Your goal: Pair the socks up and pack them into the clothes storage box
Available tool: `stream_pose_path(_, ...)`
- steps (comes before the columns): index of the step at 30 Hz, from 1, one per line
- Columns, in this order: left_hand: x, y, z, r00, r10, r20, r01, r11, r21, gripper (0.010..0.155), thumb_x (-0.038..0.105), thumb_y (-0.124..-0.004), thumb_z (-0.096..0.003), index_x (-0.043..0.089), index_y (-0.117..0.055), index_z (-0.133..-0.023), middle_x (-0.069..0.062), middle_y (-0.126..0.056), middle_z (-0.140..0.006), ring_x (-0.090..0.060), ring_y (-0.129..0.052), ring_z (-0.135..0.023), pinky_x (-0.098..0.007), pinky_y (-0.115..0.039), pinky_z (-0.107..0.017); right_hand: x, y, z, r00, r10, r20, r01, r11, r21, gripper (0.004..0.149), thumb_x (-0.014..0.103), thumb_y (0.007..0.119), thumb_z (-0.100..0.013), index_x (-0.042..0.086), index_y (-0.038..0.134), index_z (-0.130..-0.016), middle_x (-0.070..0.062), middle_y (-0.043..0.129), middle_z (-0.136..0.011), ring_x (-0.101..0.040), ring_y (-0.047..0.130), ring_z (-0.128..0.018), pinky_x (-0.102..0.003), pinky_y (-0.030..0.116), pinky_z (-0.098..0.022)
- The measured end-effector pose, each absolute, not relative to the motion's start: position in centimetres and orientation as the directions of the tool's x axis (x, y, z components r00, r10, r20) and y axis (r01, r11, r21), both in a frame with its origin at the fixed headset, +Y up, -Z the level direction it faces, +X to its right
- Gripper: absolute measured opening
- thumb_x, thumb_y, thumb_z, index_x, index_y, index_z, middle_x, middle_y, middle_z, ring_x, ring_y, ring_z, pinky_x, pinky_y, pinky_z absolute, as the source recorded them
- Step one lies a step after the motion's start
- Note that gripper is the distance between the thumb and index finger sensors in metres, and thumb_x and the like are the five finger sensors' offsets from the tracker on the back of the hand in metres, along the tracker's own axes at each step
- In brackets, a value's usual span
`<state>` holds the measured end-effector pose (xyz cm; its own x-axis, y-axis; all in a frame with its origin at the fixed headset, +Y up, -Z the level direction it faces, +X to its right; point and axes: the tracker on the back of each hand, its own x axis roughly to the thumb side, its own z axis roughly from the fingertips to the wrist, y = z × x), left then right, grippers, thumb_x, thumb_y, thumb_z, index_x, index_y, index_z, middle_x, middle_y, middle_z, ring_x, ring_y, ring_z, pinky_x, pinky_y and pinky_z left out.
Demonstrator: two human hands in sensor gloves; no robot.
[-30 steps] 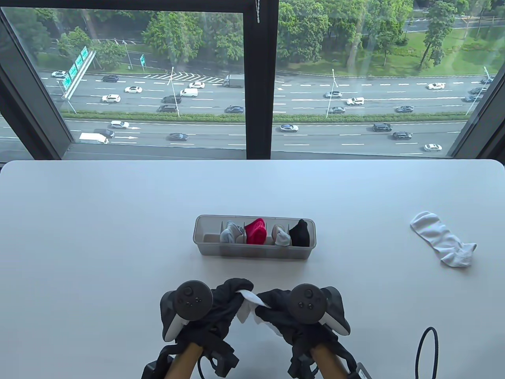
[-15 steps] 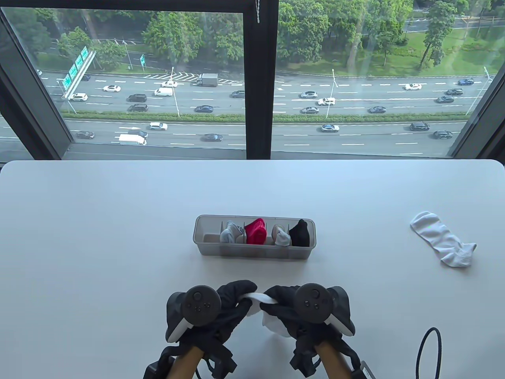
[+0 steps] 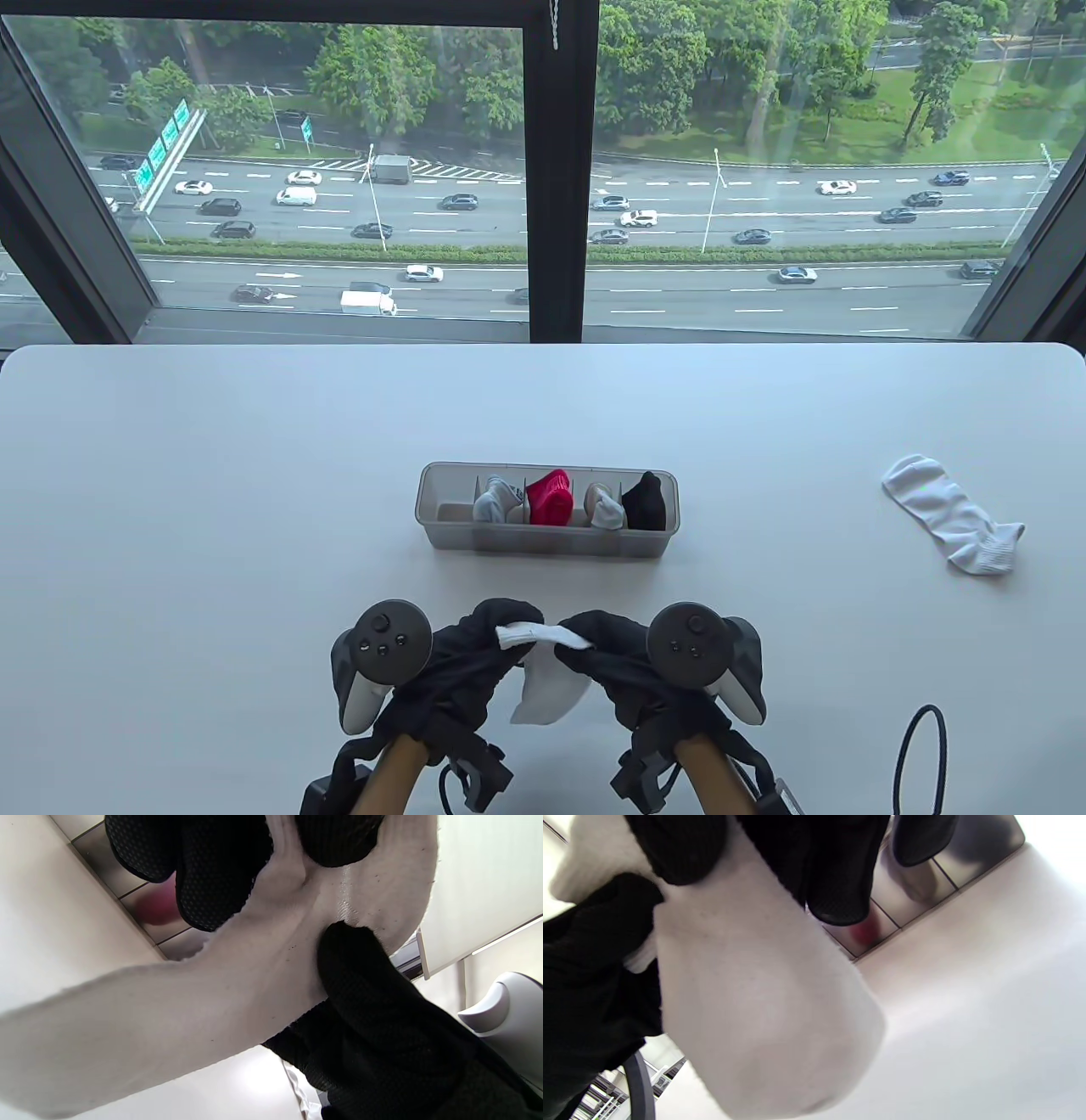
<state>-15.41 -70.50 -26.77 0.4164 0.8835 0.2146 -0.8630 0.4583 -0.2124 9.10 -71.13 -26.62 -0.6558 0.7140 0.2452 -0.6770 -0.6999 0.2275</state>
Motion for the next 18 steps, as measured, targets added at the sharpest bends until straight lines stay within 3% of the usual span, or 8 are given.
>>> stream_pose_path(5, -15.7, -70.5, -27.0, 0.386, 0.901, 0.197, -0.881, 0.423, -0.213, 0.041, 0.029, -0.068, -0.0565, 0.017, -0.07, -0.095, -0.015, -0.089, -0.09, -0.038, -0.092, -0.079, -0.06, -0.069, -0.068, 9.1, -71.3, -26.8, -0.706, 0.667, 0.239, -0.623, -0.745, 0.238, 0.039, 0.044, 0.072, -0.056, 0.022, 0.082, -0.086, -0.007, 0.096, -0.08, -0.035, 0.089, -0.084, -0.064, 0.058, -0.071)
stream_pose_path(7, -16.0, -70.4, -26.9, 0.347, 0.916, 0.204, -0.903, 0.384, -0.191, 0.041, 0.033, -0.068, -0.056, 0.015, -0.073, -0.092, -0.013, -0.094, -0.084, -0.036, -0.096, -0.073, -0.059, -0.071, -0.066, 9.0, -71.2, -26.6, -0.748, 0.624, 0.228, -0.563, -0.777, 0.281, 0.041, 0.042, 0.071, -0.057, 0.021, 0.077, -0.092, -0.013, 0.089, -0.091, -0.042, 0.081, -0.091, -0.066, 0.056, -0.071)
stream_pose_path(9, -16.3, -70.1, -26.9, 0.364, 0.911, 0.194, -0.899, 0.398, -0.181, 0.04, 0.033, -0.073, -0.0537, 0.012, -0.08, -0.087, -0.012, -0.1, -0.069, -0.033, -0.101, -0.059, -0.058, -0.074, -0.062, 8.9, -70.7, -26.3, -0.736, 0.607, 0.3, -0.537, -0.793, 0.287, 0.069, 0.048, 0.07, -0.056, 0.014, 0.049, -0.113, -0.024, 0.063, -0.114, -0.052, 0.062, -0.101, -0.069, 0.05, -0.071)
stream_pose_path(10, -16.4, -70.0, -26.9, 0.396, 0.896, 0.2, -0.882, 0.432, -0.188, 0.04, 0.033, -0.075, -0.0532, 0.012, -0.08, -0.087, -0.012, -0.1, -0.066, -0.032, -0.101, -0.057, -0.058, -0.074, -0.062, 8.7, -70.4, -26.1, -0.716, 0.619, 0.322, -0.545, -0.784, 0.297, 0.08, 0.05, 0.071, -0.055, 0.013, 0.036, -0.117, -0.026, 0.049, -0.12, -0.055, 0.052, -0.104, -0.071, 0.047, -0.072)
stream_pose_path(14, -14.9, -69.7, -26.6, 0.497, 0.825, 0.268, -0.788, 0.558, -0.259, 0.04, 0.031, -0.078, -0.0518, 0.013, -0.08, -0.087, -0.014, -0.098, -0.067, -0.033, -0.097, -0.057, -0.06, -0.071, -0.064, 7.4, -69.2, -25.1, -0.617, 0.679, 0.397, -0.602, -0.733, 0.318, 0.093, 0.053, 0.072, -0.052, 0.017, 0.015, -0.116, -0.025, 0.024, -0.124, -0.056, 0.034, -0.108, -0.072, 0.039, -0.074)
stream_pose_path(15, -14.6, -69.6, -26.5, 0.523, 0.805, 0.281, -0.765, 0.588, -0.261, 0.04, 0.032, -0.079, -0.0513, 0.013, -0.08, -0.087, -0.013, -0.098, -0.067, -0.033, -0.097, -0.058, -0.059, -0.07, -0.065, 7.3, -69.1, -25.0, -0.617, 0.674, 0.406, -0.607, -0.736, 0.3, 0.092, 0.052, 0.073, -0.052, 0.017, 0.016, -0.117, -0.024, 0.027, -0.124, -0.056, 0.038, -0.108, -0.071, 0.04, -0.074)
stream_pose_path(17, -13.7, -69.6, -26.4, 0.549, 0.773, 0.317, -0.723, 0.63, -0.283, 0.04, 0.032, -0.08, -0.051, 0.014, -0.08, -0.087, -0.013, -0.098, -0.067, -0.033, -0.097, -0.059, -0.06, -0.07, -0.065, 7.2, -68.8, -24.8, -0.666, 0.626, 0.405, -0.612, -0.769, 0.184, 0.075, 0.046, 0.075, -0.053, 0.022, 0.04, -0.115, -0.013, 0.058, -0.118, -0.05, 0.054, -0.107, -0.069, 0.046, -0.074)
stream_pose_path(18, -13.6, -69.5, -26.3, 0.573, 0.76, 0.307, -0.714, 0.647, -0.269, 0.037, 0.031, -0.079, -0.052, 0.015, -0.081, -0.085, -0.013, -0.098, -0.067, -0.034, -0.097, -0.058, -0.06, -0.07, -0.065, 7.4, -68.7, -24.8, -0.692, 0.582, 0.427, -0.602, -0.792, 0.103, 0.065, 0.046, 0.076, -0.051, 0.024, 0.055, -0.109, -0.009, 0.08, -0.103, -0.039, 0.076, -0.098, -0.065, 0.054, -0.074)
